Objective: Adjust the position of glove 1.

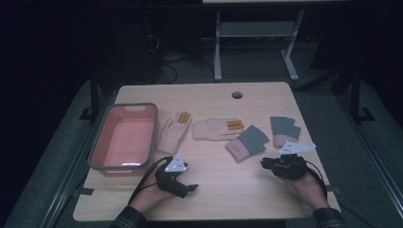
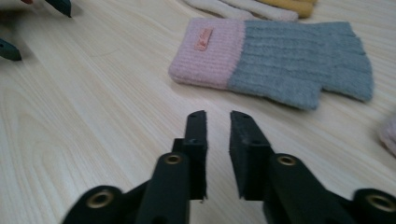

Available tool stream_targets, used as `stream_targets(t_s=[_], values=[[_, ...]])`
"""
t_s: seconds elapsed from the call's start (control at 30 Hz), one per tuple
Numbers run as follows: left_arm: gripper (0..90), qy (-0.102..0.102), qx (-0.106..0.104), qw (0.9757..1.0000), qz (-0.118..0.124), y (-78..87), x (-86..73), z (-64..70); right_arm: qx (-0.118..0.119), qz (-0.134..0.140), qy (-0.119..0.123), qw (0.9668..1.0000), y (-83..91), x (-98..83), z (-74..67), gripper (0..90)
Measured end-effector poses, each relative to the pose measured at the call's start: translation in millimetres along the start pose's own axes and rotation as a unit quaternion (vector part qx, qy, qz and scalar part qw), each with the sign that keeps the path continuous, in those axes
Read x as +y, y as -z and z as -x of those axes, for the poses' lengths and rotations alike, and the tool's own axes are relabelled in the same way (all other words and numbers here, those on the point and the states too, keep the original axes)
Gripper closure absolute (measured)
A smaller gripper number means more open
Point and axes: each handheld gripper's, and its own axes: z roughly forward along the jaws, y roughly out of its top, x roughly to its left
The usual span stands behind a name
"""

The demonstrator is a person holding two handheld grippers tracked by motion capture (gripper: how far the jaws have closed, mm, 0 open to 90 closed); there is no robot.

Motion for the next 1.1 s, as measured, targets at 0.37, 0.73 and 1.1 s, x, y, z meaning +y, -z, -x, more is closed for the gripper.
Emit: stream_targets(t_s=[0.37,0.73,1.1], values=[[12.7,0.001,0.001,1.0,-0.001,0.0,0.2,0.2,0.01,0.016,0.01,0.9998,-12.7,27.3,-2.2,83.1],[12.7,0.004,0.0,1.0,-0.003,0.4,0.3,0.6,0.022,0.014,0.012,0.9996,-40.9,60.6,-6.3,76.5],[12.7,0.006,0.001,1.0,-0.002,0.3,-0.1,1.1,0.037,0.004,0.014,0.9992,-73.8,89.6,-5.3,72.6]])
